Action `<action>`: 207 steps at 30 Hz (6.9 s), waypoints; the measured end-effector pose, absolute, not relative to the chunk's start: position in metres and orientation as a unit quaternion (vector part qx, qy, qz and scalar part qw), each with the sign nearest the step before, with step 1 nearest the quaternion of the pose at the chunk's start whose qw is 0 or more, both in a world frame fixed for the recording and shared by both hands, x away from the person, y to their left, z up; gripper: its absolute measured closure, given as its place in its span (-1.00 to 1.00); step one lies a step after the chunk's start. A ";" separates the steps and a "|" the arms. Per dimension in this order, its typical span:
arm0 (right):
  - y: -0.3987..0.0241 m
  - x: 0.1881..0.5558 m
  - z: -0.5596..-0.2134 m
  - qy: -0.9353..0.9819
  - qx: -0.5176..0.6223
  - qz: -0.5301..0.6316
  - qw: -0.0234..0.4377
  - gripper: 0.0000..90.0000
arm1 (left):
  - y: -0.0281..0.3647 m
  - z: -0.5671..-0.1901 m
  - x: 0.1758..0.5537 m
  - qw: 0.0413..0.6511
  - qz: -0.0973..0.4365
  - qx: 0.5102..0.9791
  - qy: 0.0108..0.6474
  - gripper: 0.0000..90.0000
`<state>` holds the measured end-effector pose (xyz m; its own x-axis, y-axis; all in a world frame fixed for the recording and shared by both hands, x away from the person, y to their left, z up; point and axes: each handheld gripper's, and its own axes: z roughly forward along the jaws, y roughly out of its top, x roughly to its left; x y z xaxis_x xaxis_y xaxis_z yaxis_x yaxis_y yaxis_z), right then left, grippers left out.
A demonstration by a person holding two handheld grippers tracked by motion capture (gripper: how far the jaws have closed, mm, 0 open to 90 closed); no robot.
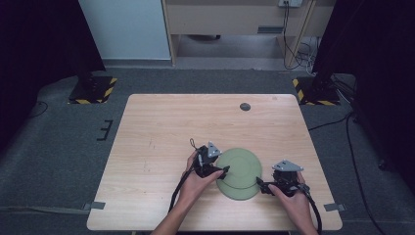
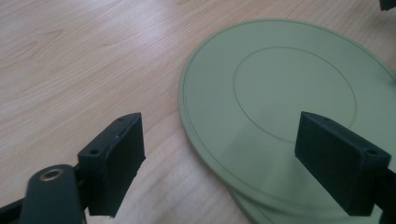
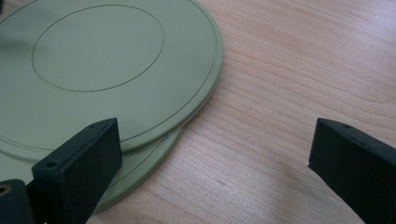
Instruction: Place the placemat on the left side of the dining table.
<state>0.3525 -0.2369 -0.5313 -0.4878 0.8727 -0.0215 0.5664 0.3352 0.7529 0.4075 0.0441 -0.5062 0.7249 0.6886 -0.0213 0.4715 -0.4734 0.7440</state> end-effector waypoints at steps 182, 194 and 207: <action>-0.274 0.369 -0.539 0.758 0.528 0.315 0.220 -0.96 | 0.064 -0.376 0.450 0.468 0.145 0.783 0.384 0.90; -0.274 0.369 -0.539 0.758 0.528 0.315 0.220 -0.96 | 0.080 -0.376 0.451 0.465 0.153 0.777 0.396 0.90; -0.274 0.369 -0.539 0.758 0.528 0.315 0.220 -0.96 | 0.095 -0.375 0.452 0.462 0.164 0.772 0.406 0.90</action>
<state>0.3687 -0.2738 -0.5389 -0.3466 0.9380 -0.0016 0.6610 0.2455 0.7091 0.4515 0.0949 -0.3752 0.6172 0.7774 -0.1216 0.4747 -0.2446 0.8455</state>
